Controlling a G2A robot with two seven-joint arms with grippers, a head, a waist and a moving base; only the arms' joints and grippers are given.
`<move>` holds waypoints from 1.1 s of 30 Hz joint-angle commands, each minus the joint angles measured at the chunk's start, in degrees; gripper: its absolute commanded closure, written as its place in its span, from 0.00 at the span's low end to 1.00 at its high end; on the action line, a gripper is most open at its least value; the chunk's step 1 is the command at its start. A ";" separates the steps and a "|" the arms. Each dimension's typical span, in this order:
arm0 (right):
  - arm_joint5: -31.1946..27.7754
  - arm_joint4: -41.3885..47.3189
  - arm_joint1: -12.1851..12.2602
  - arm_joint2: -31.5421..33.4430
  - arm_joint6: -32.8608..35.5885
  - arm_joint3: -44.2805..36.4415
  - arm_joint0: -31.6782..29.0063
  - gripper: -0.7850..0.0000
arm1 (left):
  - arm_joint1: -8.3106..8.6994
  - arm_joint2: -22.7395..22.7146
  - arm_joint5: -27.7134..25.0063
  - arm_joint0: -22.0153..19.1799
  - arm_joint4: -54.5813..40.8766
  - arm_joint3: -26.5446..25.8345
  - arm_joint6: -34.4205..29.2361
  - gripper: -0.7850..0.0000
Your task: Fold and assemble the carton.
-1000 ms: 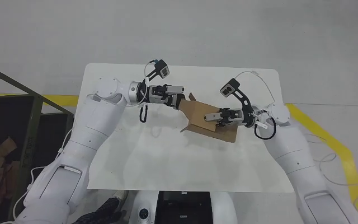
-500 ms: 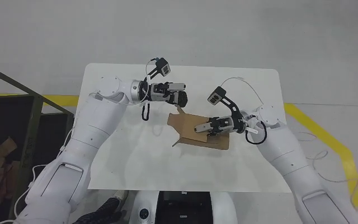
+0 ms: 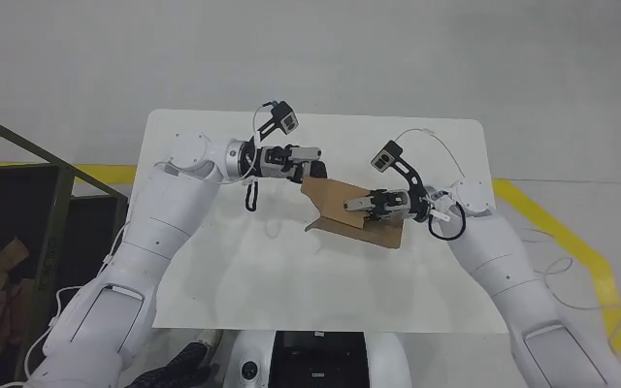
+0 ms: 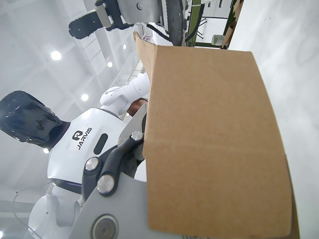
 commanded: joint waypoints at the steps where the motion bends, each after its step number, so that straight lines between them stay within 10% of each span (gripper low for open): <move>1: -0.15 0.10 -0.16 -0.06 -0.14 0.23 0.05 1.00 | 0.00 0.03 0.11 0.14 -0.03 -0.22 0.01 0.00; 33: 0.29 1.34 -1.24 2.17 0.29 2.19 -0.28 1.00 | -0.17 -0.16 -0.05 0.45 -0.77 -0.59 -0.17 0.00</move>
